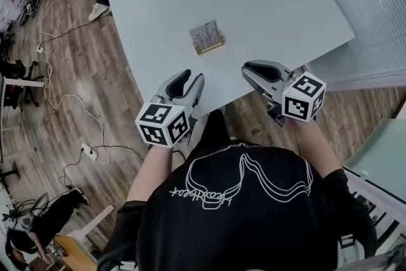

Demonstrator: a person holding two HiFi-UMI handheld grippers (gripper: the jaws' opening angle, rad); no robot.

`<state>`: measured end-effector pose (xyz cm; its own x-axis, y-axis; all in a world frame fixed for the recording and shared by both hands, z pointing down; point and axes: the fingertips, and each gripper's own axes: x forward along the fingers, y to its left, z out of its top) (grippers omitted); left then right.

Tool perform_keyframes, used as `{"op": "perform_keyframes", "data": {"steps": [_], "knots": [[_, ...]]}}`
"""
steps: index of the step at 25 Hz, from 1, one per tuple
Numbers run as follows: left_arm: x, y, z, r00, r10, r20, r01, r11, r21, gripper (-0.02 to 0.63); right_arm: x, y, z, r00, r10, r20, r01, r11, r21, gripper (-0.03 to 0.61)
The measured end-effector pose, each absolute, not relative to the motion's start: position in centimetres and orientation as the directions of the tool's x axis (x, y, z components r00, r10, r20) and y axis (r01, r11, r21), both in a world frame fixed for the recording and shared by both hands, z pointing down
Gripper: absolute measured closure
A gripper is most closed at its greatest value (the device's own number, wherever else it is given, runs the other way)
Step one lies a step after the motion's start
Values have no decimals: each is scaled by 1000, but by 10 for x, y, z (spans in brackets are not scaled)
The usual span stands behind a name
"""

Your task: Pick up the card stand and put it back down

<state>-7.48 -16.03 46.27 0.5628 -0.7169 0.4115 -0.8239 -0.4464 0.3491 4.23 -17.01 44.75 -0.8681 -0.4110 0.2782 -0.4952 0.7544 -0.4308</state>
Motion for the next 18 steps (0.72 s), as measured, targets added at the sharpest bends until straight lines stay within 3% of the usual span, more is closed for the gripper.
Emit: {"op": "perform_keyframes", "data": {"steps": [18], "knots": [[-94, -253, 555, 503, -648, 572, -864, -388, 321, 477, 10, -275, 546, -780, -404, 477, -568, 777, -270, 463]]}}
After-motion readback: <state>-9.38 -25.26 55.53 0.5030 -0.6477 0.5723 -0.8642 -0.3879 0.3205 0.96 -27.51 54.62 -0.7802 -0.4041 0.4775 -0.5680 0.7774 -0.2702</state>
